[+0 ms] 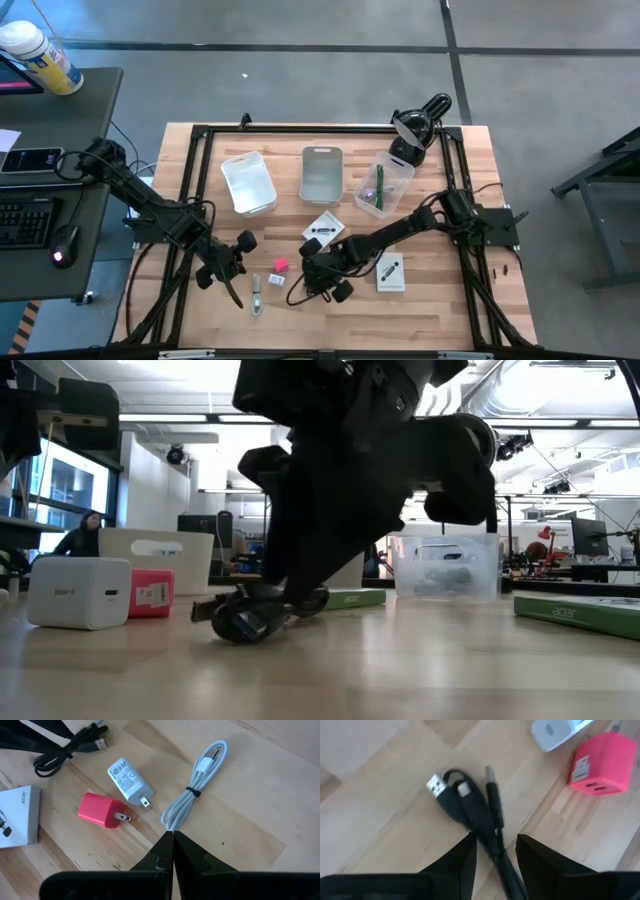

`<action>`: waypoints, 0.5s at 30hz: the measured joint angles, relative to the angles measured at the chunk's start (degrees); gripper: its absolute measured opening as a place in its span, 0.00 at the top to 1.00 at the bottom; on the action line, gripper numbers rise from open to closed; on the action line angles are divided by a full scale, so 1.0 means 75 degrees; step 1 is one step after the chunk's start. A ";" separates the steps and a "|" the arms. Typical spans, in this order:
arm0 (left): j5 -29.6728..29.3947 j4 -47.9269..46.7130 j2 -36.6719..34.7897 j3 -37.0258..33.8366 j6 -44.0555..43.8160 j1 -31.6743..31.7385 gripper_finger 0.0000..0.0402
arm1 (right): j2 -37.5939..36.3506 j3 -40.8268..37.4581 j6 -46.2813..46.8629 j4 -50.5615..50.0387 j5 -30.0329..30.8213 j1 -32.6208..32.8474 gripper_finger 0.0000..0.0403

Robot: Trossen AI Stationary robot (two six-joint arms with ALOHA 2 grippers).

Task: Pick and place items into bin
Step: Put the black charger cable into the transparent bin

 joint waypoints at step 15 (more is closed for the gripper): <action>-0.0254 0.0003 0.0000 0.0000 -0.0003 -0.0003 1.00 | 0.0207 0.0012 0.0477 -0.0428 -0.0675 -0.0302 0.69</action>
